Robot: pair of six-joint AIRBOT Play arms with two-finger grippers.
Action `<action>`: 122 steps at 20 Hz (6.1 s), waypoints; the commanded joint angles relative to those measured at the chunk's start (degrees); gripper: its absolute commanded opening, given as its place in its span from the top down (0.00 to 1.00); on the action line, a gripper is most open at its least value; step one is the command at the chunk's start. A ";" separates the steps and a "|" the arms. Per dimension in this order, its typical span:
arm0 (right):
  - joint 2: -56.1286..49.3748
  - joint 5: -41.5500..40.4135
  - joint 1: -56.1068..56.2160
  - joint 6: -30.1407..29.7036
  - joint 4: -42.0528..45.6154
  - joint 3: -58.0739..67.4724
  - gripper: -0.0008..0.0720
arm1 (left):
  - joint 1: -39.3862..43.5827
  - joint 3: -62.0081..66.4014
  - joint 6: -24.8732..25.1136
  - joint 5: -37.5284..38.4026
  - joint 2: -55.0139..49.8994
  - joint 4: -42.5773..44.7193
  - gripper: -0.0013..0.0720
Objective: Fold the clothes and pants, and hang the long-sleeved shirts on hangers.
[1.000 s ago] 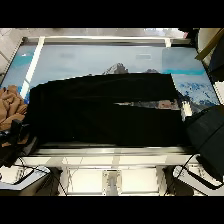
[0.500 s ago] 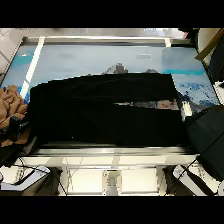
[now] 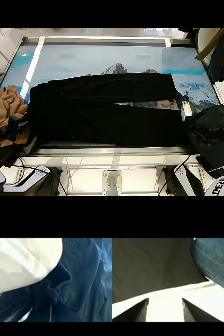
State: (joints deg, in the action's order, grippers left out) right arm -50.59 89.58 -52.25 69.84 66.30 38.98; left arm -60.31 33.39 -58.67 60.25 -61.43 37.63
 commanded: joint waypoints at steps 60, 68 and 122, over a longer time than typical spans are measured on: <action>-59.47 -59.58 30.05 29.24 -14.03 59.87 0.98 | 42.93 76.83 -51.74 -16.63 -51.65 43.56 0.97; -59.41 -42.86 27.67 27.61 -8.39 64.04 0.47 | 44.15 76.85 -48.85 -15.74 -48.15 42.95 0.30; -30.18 -2.36 7.54 -3.87 -15.04 28.83 0.98 | 86.23 76.83 -19.67 -1.99 -31.06 42.91 0.97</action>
State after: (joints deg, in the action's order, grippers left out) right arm -88.75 90.67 -40.66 70.48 55.59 79.53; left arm 20.62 110.19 -78.41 58.78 -91.33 80.55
